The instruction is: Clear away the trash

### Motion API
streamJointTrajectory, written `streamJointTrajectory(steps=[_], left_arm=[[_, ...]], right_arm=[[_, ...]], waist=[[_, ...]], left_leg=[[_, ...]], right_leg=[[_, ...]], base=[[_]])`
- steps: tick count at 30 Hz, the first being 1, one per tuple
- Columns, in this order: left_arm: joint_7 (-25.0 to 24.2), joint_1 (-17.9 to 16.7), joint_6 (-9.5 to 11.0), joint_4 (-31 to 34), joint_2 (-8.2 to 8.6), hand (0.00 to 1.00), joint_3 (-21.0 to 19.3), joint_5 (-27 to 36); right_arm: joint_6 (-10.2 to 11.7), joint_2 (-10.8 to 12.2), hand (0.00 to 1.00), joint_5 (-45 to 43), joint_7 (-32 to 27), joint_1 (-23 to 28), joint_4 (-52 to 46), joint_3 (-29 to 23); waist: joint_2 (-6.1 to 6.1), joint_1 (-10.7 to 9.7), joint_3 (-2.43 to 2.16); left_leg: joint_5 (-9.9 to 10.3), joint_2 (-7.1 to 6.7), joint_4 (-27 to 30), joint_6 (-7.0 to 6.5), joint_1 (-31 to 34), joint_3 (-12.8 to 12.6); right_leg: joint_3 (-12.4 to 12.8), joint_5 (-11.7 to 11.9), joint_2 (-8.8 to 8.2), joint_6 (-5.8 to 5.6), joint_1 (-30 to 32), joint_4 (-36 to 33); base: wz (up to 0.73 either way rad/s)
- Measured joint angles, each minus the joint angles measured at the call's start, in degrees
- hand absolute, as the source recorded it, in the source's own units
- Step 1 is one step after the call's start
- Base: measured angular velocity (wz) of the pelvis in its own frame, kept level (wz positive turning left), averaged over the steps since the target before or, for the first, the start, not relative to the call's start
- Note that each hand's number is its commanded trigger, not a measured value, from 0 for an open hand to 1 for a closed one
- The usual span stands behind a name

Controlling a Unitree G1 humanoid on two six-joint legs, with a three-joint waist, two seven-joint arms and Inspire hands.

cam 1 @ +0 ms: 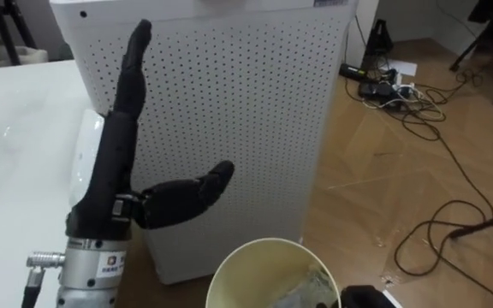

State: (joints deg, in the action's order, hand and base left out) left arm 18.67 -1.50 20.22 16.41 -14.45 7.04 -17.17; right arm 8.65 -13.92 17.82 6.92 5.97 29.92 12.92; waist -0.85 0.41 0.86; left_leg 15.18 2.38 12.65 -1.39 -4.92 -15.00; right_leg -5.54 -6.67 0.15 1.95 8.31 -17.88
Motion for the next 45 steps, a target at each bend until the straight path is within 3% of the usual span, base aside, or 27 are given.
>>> streamJointTrajectory(steps=[6, 9, 10, 11, 12, 13, 14, 16, 17, 18, 19, 20, 21, 22, 23, 24, 25, 29, 31, 34, 36, 38, 40, 45], left_arm=[[1.18, 0.12, 0.32, 0.08, 0.06, 0.00, -0.27, -5.33], [1.83, 0.26, 0.63, 0.07, 0.22, 0.00, -0.85, -8.96], [2.41, 0.29, 0.69, 0.02, -0.05, 0.00, -1.32, -9.38], [2.89, 0.30, 0.68, -0.05, -0.25, 0.00, -1.38, -9.38], [3.05, 0.31, 0.80, 0.02, -0.22, 0.00, -1.35, -9.33], [3.14, 0.28, 1.26, -0.01, -0.11, 0.00, -1.31, -9.45], [3.17, -0.10, 1.98, -0.11, 0.20, 0.00, -1.31, -9.51], [3.64, -0.13, 2.93, -0.18, 0.45, 0.00, -1.34, -9.64], [4.52, -0.20, 3.27, -0.24, 0.59, 0.00, -1.41, -9.77], [4.87, -0.22, 3.48, -0.24, 0.62, 0.00, -1.60, -9.99], [5.30, -0.20, 4.08, -0.21, 0.59, 0.00, -2.09, -10.15], [5.96, -0.20, 4.62, -0.21, 0.61, 0.00, -2.43, -10.77], [6.33, -0.31, 4.93, -0.22, 0.61, 0.00, -2.47, -11.06], [7.35, -0.33, 5.33, -0.22, 0.64, 0.00, -2.43, -11.97], [7.94, -0.33, 5.57, -0.21, 0.60, 0.00, -2.43, -13.40], [8.18, -0.33, 5.67, -0.20, 0.56, 0.00, -2.44, -14.04], [8.46, -0.40, 5.70, -0.20, 0.38, 0.00, -2.46, -15.19], [9.79, -0.37, 6.09, 0.01, -0.21, 0.00, -2.45, -16.71], [10.95, 0.74, 6.24, 0.07, -0.29, 0.00, -2.54, -17.63], [12.32, 3.65, 7.16, -0.10, -0.68, 0.00, -2.67, -19.54], [12.63, 4.95, 7.46, -0.08, -0.72, 0.00, -2.59, -19.66], [13.73, 5.14, 7.25, 0.11, -0.94, 0.00, -2.60, -19.62], [13.77, 4.73, 7.13, 0.04, -1.21, 0.00, -2.41, -19.71], [15.12, 3.53, 6.95, 0.51, -2.76, 0.00, -2.49, -21.31]], right_arm=[[0.01, 0.04, 1.00, -0.23, 0.97, -0.40, 0.62, -0.65], [0.00, 0.24, 1.00, -0.19, 2.47, -0.32, 1.97, -0.51], [0.00, 0.35, 1.00, -0.14, 2.49, -0.34, 1.96, 0.09], [0.00, -0.10, 1.00, -0.17, 2.51, -0.18, 2.03, 1.23], [0.00, -0.46, 1.00, -0.17, 2.51, -0.18, 2.10, 1.69], [0.01, -0.56, 1.00, -0.29, 2.60, -0.20, 3.04, 1.85], [0.00, -0.47, 1.00, -0.34, 2.43, -0.17, 4.28, 1.75], [-0.04, -0.99, 1.00, -0.30, 2.36, -0.14, 4.96, 1.52], [-0.07, -1.42, 1.00, -0.43, 2.29, -0.13, 5.13, 1.50], [-0.07, -1.61, 1.00, -0.59, 2.27, -0.10, 5.21, 1.52], [-0.07, -1.91, 1.00, -0.73, 2.30, 0.04, 5.31, 1.57], [-0.09, -2.00, 1.00, -0.72, 2.27, 0.30, 5.39, 1.59], [-0.16, -2.00, 1.00, -0.72, 2.25, 0.45, 5.39, 1.63], [-0.24, -2.01, 1.00, -0.80, 2.19, 0.40, 5.39, 1.63], [-0.23, -2.11, 1.00, -0.78, 2.09, 0.38, 5.39, 1.52], [-0.23, -2.19, 1.00, -0.78, 2.02, 0.38, 5.39, 1.47], [-0.23, -2.05, 1.00, -0.79, 1.87, 0.42, 5.41, 1.49], [-0.23, -2.08, 1.00, -1.49, 1.23, 0.46, 5.37, 1.45], [-0.24, -2.20, 1.00, -1.43, 1.16, 0.44, 5.32, 1.24], [-0.61, -1.86, 1.00, -1.47, 1.52, 0.26, 5.01, 1.47], [-0.61, -1.88, 1.00, -1.47, 1.58, 0.24, 4.98, 1.47], [-0.62, -1.98, 1.00, -1.46, 1.90, 0.22, 3.97, 1.47], [-0.67, -1.85, 1.00, -1.92, 1.93, 0.54, 3.49, 1.52], [-0.70, -2.30, 1.00, -2.89, 2.01, 0.60, 2.68, 1.48]], waist=[[0.30, 0.61, 0.16], [0.84, 2.76, 0.36], [1.50, 3.03, 0.73], [1.62, 3.11, 0.78], [1.29, 3.19, 0.85], [0.83, 3.33, 0.94], [0.51, 3.77, 0.66], [0.51, 4.53, 0.62], [0.75, 5.32, 0.75], [0.70, 5.69, 0.72], [0.36, 5.96, 0.52], [0.03, 5.96, 0.25], [0.02, 6.13, -0.04], [0.53, 6.10, -0.24], [0.91, 6.11, -0.50], [0.92, 6.17, -0.49], [1.18, 6.29, -0.32], [1.39, 6.14, -0.29], [1.46, 6.38, -0.20], [1.09, 7.20, -0.05], [0.17, 6.86, 0.49], [-0.52, 6.27, 0.73], [-0.66, 5.64, 0.76], [-0.01, 6.20, 0.21]], left_leg=[[0.25, 0.32, 0.12, 0.31, 0.14, -1.33], [1.40, 1.20, 3.58, 1.28, 0.36, -3.10], [1.95, 1.93, 9.99, 2.05, 2.54, -3.52], [1.86, 3.29, 20.01, 2.19, 6.25, -2.56], [1.57, 4.15, 24.63, 2.20, 7.96, -1.48], [-0.26, 5.10, 33.05, 2.39, 11.88, 2.29], [0.22, 4.46, 35.21, 2.32, 14.15, 4.97], [0.68, 3.02, 32.45, 1.80, 17.92, 7.41], [0.18, 1.52, 27.08, 2.55, 19.85, 9.27], [-0.53, 0.90, 23.31, 3.21, 20.33, 10.15], [-2.73, 0.45, 15.16, 4.01, 20.56, 12.09], [-6.42, -0.16, 10.57, 3.73, 20.72, 13.71], [-7.55, -0.48, 9.96, 3.55, 20.12, 13.53], [-8.98, -1.52, 9.14, 2.36, 19.36, 13.62], [-10.02, -2.25, 8.68, 1.72, 19.00, 13.62], [-11.02, -2.32, 8.67, 1.38, 18.88, 13.58], [-11.36, -2.83, 9.15, 0.18, 18.60, 13.58], [-9.37, -5.10, 9.47, -1.43, 17.61, 13.65], [-6.79, -6.43, 11.44, -2.70, 17.37, 12.87], [-4.57, -7.20, 12.96, -3.81, 15.73, 12.68], [-3.73, -7.10, 12.86, -4.13, 14.11, 13.81], [-3.62, -7.18, 11.96, -4.15, 13.89, 15.16], [-3.44, -7.33, 11.60, -4.07, 13.65, 16.05], [-3.66, -6.70, 8.93, -3.35, 12.51, 17.15]], right_leg=[[-1.87, -0.01, 0.11, 0.34, 1.16, -0.92], [-3.11, -1.22, 0.13, 1.43, 1.81, -2.54], [-3.10, -3.11, -0.29, 2.01, 1.99, -4.02], [-2.60, -3.96, -0.02, 2.04, 1.34, -4.56], [-2.09, -4.23, 0.14, 2.39, 0.90, -4.89], [-1.09, -4.70, 1.18, 3.24, -0.65, -5.59], [-0.28, -5.37, 1.54, 3.45, -1.61, -5.99], [1.04, -5.80, 1.66, 3.40, -2.39, -6.01], [2.16, -5.96, 1.49, 3.15, -2.73, -6.02], [2.49, -6.11, 1.29, 3.06, -2.90, -6.02], [2.96, -6.62, 1.28, 2.64, -3.17, -6.11], [3.53, -7.71, 1.07, 2.02, -3.27, -7.29], [3.80, -8.34, 0.76, 1.32, -3.27, -8.13], [3.02, -9.52, -0.33, 0.35, -3.27, -8.87], [2.08, -9.84, -1.26, 0.09, -3.43, -8.85], [1.97, -10.01, -1.38, -0.11, -3.60, -8.75], [1.45, -10.50, -2.01, -0.45, -4.14, -8.59], [-0.56, -11.87, -4.73, -2.03, -6.14, -7.58], [-1.33, -13.69, -6.36, -3.48, -6.21, -10.44], [-4.09, -13.71, -8.25, -4.22, -5.99, -16.25], [-3.84, -12.93, -8.35, -5.61, -5.85, -18.22], [-2.93, -12.21, -7.99, -5.67, -2.94, -11.52], [-3.90, -8.03, -7.97, -4.93, -2.00, -8.40], [-5.48, -7.16, -6.52, -4.25, -4.80, -3.87]], base=[[-0.12], [-0.33], [-0.27], [-0.23], [-0.17], [-0.20], [-0.21], [-0.40], [-0.56], [-0.57], [-0.42], [-0.39], [-0.26], [-0.17], [-0.09], [-0.09], [0.00], [0.11], [0.04], [0.00], [0.10], [0.20], [0.33], [0.12]])
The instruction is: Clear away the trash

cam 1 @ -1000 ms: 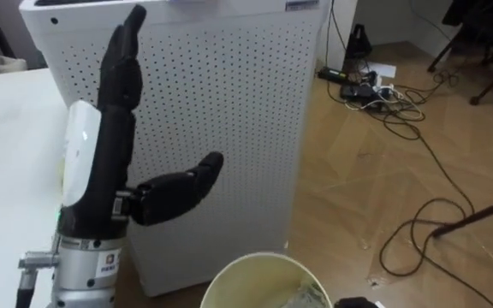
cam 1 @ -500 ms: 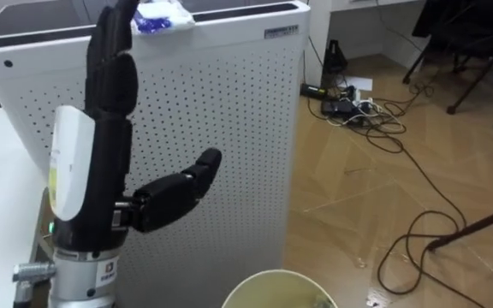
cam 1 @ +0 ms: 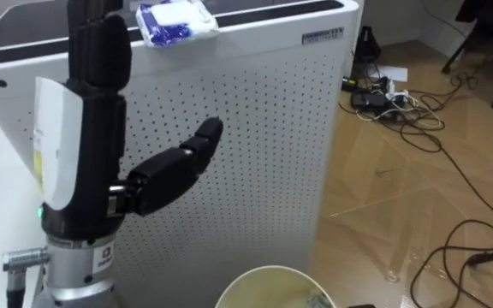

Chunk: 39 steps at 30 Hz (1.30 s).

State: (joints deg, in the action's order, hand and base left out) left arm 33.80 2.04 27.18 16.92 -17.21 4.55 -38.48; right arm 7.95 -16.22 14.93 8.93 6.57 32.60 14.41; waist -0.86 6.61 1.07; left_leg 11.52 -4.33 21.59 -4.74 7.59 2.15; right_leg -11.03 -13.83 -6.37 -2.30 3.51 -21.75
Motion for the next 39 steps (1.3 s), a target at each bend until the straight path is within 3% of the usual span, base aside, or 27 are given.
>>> streamJointTrajectory(steps=[11, 16, 27, 35, 39], left_arm=[[-0.67, -0.39, -3.16, 3.68, -0.15, 0.00, -3.77, -4.39], [-0.73, -0.39, -4.98, 5.85, -1.98, 0.00, -4.07, -5.06], [-0.76, -0.72, -5.79, 6.62, -2.14, 0.00, -4.07, -5.30], [-0.93, -0.65, -7.35, 6.57, -4.01, 0.00, -3.04, -8.61], [-1.48, -0.66, -8.28, 6.56, -4.12, 0.00, -1.49, -9.79]], right_arm=[[0.00, 0.10, 1.00, -2.95, 1.90, 0.96, 0.01, -0.04], [-0.52, 0.21, 1.00, -3.05, 3.79, 1.29, 0.01, 0.12], [-0.56, 0.18, 1.00, -3.51, 5.53, 1.44, 0.01, 0.11], [-0.56, -0.03, 1.00, -3.92, 6.24, 1.26, -0.09, 0.11], [-0.56, -0.24, 1.00, -4.70, 6.85, 1.19, -0.29, 0.09]], waist=[[0.97, 0.09, -0.63], [0.72, 0.32, -0.62], [-0.28, 0.08, -0.45], [-0.67, -0.63, -0.39], [-1.10, -1.21, -0.39]], left_leg=[[-0.01, 0.01, -4.27, 0.06, -4.39, 1.27], [-0.01, -0.20, -4.96, 0.06, -5.78, 1.96], [-0.13, -0.10, -6.20, 0.21, -7.37, 2.00], [-0.13, -0.23, -6.29, 0.21, -7.38, 2.39], [-0.13, -0.25, -6.34, 0.22, -7.35, 2.49]], right_leg=[[-1.67, 1.64, 0.96, -0.33, -6.88, 8.50], [-2.23, 1.95, 1.01, -0.53, -8.85, 9.91], [-2.52, 2.42, 1.19, -0.50, -10.38, 11.23], [-2.25, 2.43, 1.25, -0.49, -10.80, 12.07], [-1.77, 2.43, 1.32, -0.49, -10.80, 12.04]], base=[[0.06], [0.08], [0.00], [0.01], [0.01]])
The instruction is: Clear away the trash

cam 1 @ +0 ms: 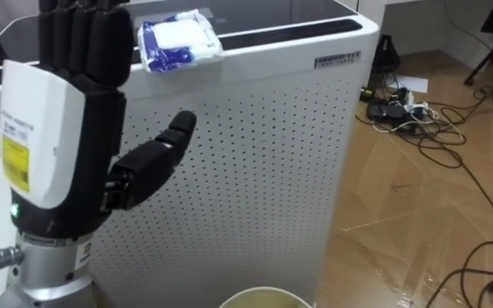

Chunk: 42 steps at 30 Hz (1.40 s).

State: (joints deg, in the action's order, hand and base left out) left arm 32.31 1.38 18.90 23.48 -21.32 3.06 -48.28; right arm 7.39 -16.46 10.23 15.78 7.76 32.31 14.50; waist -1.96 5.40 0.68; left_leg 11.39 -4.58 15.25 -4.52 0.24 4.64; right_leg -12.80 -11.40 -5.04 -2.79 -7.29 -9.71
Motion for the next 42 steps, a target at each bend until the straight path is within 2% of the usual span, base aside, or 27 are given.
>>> streamJointTrajectory(steps=[6, 9, 12, 16, 22, 26, 28, 31, 34, 37, 42], left_arm=[[-2.35, 0.00, -3.49, -1.35, -0.15, 0.00, 3.81, -0.27], [-3.12, 0.61, -4.21, -3.69, -0.15, 0.00, 5.31, -0.97], [-3.40, 1.81, -5.03, -7.30, -0.09, 0.00, 6.68, -0.85], [-3.87, 4.71, -6.00, -10.94, -0.10, 0.00, 6.68, -0.81], [-3.86, 7.49, -6.53, -12.78, -0.24, 0.00, 6.67, -0.65], [-3.88, 9.48, -8.00, -18.31, -2.35, 0.00, 6.56, -0.75], [-3.90, 9.85, -8.70, -19.57, -2.71, 0.00, 6.23, -0.77], [-3.88, 10.04, -9.98, -19.56, -3.41, 0.00, 5.71, -1.50], [-3.85, 10.84, -10.46, -19.55, -5.09, 0.00, 4.50, -2.20], [-3.71, 11.53, -11.08, -19.40, -5.15, 0.00, 2.53, -2.42], [-3.66, 11.54, -11.41, -15.49, -5.14, 0.00, 2.32, -5.42]], right_arm=[[-1.57, -0.02, 1.00, -3.75, 1.40, 0.00, -1.54, -0.01], [-2.17, -0.32, 1.00, -3.88, 1.55, 0.00, -1.56, 0.01], [-2.59, -0.29, 1.00, -3.88, 1.54, -0.05, -1.86, 0.19], [-2.60, -0.46, 1.00, -3.74, 1.57, -0.06, -2.10, 0.51], [-3.24, -1.10, 1.00, -3.70, 1.84, -0.45, -2.19, 0.51], [-3.36, -2.08, 1.00, -3.70, 1.05, -0.51, -2.64, 0.51], [-3.47, -2.06, 1.00, -3.69, 0.41, -0.54, -2.67, 0.50], [-3.68, -2.07, 1.00, -3.79, -0.24, -0.53, -2.68, 0.19], [-3.85, -2.32, 1.00, -3.85, -0.40, -0.53, -2.68, 0.00], [-3.87, -2.46, 1.00, -4.08, -0.38, -0.50, -2.68, -0.02], [-3.87, -2.46, 1.00, -4.12, -0.22, -0.40, -2.68, -0.17]], waist=[[-0.38, -2.10, -0.03], [-0.90, -2.29, 0.23], [-1.12, -3.35, 0.24], [-1.15, -3.70, 0.22], [-1.23, -3.58, 0.20], [-2.10, -3.58, 0.24], [-2.16, -3.41, 0.24], [-2.31, -3.53, 0.16], [-2.59, -3.54, 0.08], [-2.74, -3.50, -0.01], [-2.78, -3.37, -0.08]], left_leg=[[-0.10, 0.03, -0.48, 0.11, -0.41, -0.24], [-0.10, 0.17, -0.84, 0.11, -0.81, -1.20], [-0.10, 0.23, -0.96, 0.11, -0.81, -1.37], [-0.10, 0.30, -1.31, 0.11, -0.92, -1.50], [-0.10, 0.40, -1.67, 0.11, -1.18, -2.29], [-0.10, 0.53, -2.08, 0.11, -1.95, -3.19], [-0.10, 0.70, -2.22, 0.11, -1.93, -3.65], [-0.10, 0.79, -2.37, 0.11, -1.88, -3.72], [-0.10, 0.84, -2.44, 0.11, -1.77, -3.85], [-0.10, 0.84, -2.44, 0.11, -1.78, -3.98], [-0.10, 0.80, -2.45, 0.11, -1.55, -3.88]], right_leg=[[0.11, 0.00, 0.00, 0.00, -0.10, -0.03], [0.63, 0.00, 0.01, 0.00, -0.13, -0.04], [1.07, 0.00, 0.06, 0.00, 0.01, -0.06], [1.43, 0.00, 0.08, 0.00, 0.22, -0.06], [1.87, 0.00, 0.08, 0.00, 0.37, 0.07], [2.84, 0.00, 0.15, 0.00, 0.08, 0.11], [3.17, 0.05, 0.26, 0.08, 0.31, 0.11], [3.11, 0.08, 0.34, 0.13, 0.49, 0.07], [3.19, 0.11, 0.39, 0.18, 0.73, 0.02], [3.34, 0.11, 0.38, 0.18, 0.75, 0.03], [3.07, 0.11, 0.29, 0.17, 0.83, 0.03]], base=[[-0.03], [-0.10], [-0.02], [-0.05], [-0.05], [-0.09], [-0.10], [-0.02], [-0.01], [0.00], [0.00]])
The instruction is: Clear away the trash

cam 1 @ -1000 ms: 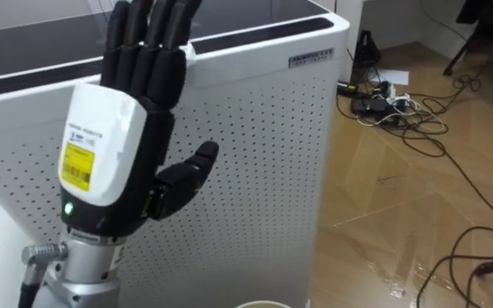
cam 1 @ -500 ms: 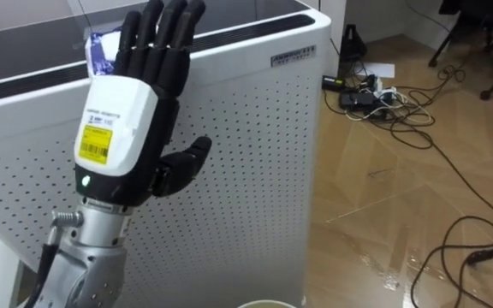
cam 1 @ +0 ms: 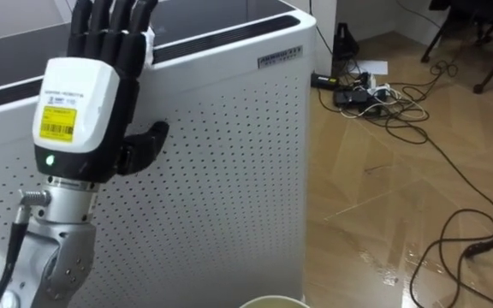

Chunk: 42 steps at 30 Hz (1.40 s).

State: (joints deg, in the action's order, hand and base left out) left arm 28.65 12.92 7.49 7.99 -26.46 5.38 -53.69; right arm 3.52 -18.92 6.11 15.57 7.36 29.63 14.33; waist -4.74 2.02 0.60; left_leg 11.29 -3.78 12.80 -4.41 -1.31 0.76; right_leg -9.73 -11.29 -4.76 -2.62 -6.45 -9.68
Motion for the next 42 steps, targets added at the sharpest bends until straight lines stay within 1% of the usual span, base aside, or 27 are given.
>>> streamJointTrajectory(steps=[1, 5, 9, 16, 18, 20, 23, 24, 30, 32, 34, 39, 42], left_arm=[[0.07, 0.00, -0.06, 1.60, 0.01, 0.00, -0.01, -1.11], [1.24, 0.20, 0.00, 6.70, 0.00, 0.00, 0.01, -1.24], [1.95, 1.27, -0.04, 6.88, 0.00, 0.00, 0.02, -1.45], [1.92, 1.31, -0.05, 8.21, 0.00, 0.00, 0.03, -1.61], [1.88, 1.31, -0.37, 8.09, 0.00, 0.00, 0.03, -1.55], [1.78, 1.31, -1.44, 7.78, 0.00, 0.00, 0.03, -1.55], [0.25, 1.30, -2.58, 7.33, 0.00, 0.00, -0.10, -1.57], [-0.14, 1.30, -2.68, 7.11, 0.00, 0.00, -0.17, -1.57], [-3.02, 1.19, -4.04, 3.42, 0.01, 0.00, -0.20, -1.59], [-3.73, 0.72, -4.95, 1.91, 0.01, 0.00, -0.20, -1.57], [-4.57, 0.62, -5.42, 1.59, 0.02, 0.00, -0.20, -1.58], [-5.34, 0.13, -5.83, 1.35, 0.03, 0.00, -0.20, -1.56], [-6.33, -0.01, -6.06, 0.54, 0.00, 0.00, -0.22, -1.53]], right_arm=[[0.00, 0.00, 1.00, -0.01, 0.15, -0.03, -0.01, 0.05], [-0.03, 0.21, 1.00, 0.03, 0.31, -0.05, -0.01, 0.23], [-0.69, 0.31, 1.00, 0.18, 0.06, -0.07, -0.01, 0.30], [-2.22, 0.38, 1.00, 0.17, -0.03, -0.01, -0.01, 0.73], [-2.61, 0.36, 1.00, 0.17, -0.04, -0.01, -0.04, 0.72], [-3.63, 0.35, 1.00, -0.10, -0.08, -0.02, -0.90, 0.70], [-3.67, 0.36, 1.00, -0.11, -0.05, -0.01, -1.02, 0.46], [-3.68, 0.38, 1.00, -0.19, -0.04, -0.01, -1.04, 0.36], [-3.69, 0.24, 1.00, -1.94, 0.16, 0.03, -1.55, 0.11], [-3.73, 0.22, 1.00, -1.96, 0.34, 0.10, -1.55, 0.11], [-3.73, 0.22, 1.00, -1.96, 0.45, 0.09, -1.56, 0.11], [-3.73, 0.23, 1.00, -1.97, 0.87, 0.09, -1.57, 0.11], [-3.88, -0.24, 1.00, -2.19, 1.37, 0.09, -1.57, 0.12]], waist=[[0.02, -0.01, -0.02], [0.10, 0.08, -0.07], [0.27, 0.36, -0.14], [1.15, 1.44, -0.16], [1.14, 1.60, -0.16], [1.10, 1.54, -0.19], [1.06, 1.38, -0.21], [1.05, 1.39, -0.22], [0.87, 1.42, -0.27], [0.71, 1.40, -0.28], [0.61, 1.38, -0.24], [0.12, 1.41, -0.30], [-0.48, 1.38, -0.33]], left_leg=[[0.00, -0.01, 0.00, 0.00, 0.03, 0.06], [0.00, 0.00, 0.00, 0.00, -0.12, 0.19], [-0.01, 0.03, 0.07, 0.01, -0.38, 0.18], [0.00, 0.04, 0.55, 0.01, -0.30, 0.14], [0.00, 0.04, 0.61, 0.01, -0.26, 0.21], [0.00, 0.03, 0.63, 0.01, -0.23, 0.34], [0.00, 0.04, 0.64, 0.01, -0.30, 0.15], [0.00, 0.04, 0.63, 0.00, -0.30, 0.14], [0.00, 0.06, 0.51, 0.01, -0.80, -0.12], [0.00, 0.10, 0.18, 0.01, -1.47, -0.37], [0.00, 0.11, 0.05, 0.01, -1.51, -0.40], [0.00, 0.12, -0.02, 0.00, -1.57, -0.47], [0.00, 0.11, -0.10, 0.00, -1.62, -0.46]], right_leg=[[-0.11, 0.00, -0.03, 0.00, 0.00, 0.01], [-0.46, 0.00, -0.05, 0.00, -0.17, 0.00], [-0.56, 0.00, -0.05, 0.00, -0.42, -0.06], [-0.53, 0.08, -0.05, 0.06, -0.52, -0.16], [-0.56, 0.15, -0.05, 0.05, -0.49, -0.16], [-0.58, 0.20, -0.03, 0.05, -0.53, -0.16], [-0.56, 0.21, -0.01, 0.06, -0.62, -0.13], [-0.55, 0.21, -0.01, 0.06, -0.62, -0.12], [0.09, 0.21, 0.00, 0.06, -1.02, 0.02], [0.17, 0.21, 0.02, 0.06, -1.47, 0.03], [0.18, 0.21, 0.03, 0.06, -1.45, 0.03], [0.16, 0.21, 0.04, 0.06, -1.46, -0.01], [0.14, 0.21, 0.01, 0.05, -1.48, -0.01]], base=[[0.00], [0.02], [0.00], [0.00], [0.00], [0.00], [0.00], [0.00], [-0.02], [-0.06], [0.00], [0.00], [0.00]])
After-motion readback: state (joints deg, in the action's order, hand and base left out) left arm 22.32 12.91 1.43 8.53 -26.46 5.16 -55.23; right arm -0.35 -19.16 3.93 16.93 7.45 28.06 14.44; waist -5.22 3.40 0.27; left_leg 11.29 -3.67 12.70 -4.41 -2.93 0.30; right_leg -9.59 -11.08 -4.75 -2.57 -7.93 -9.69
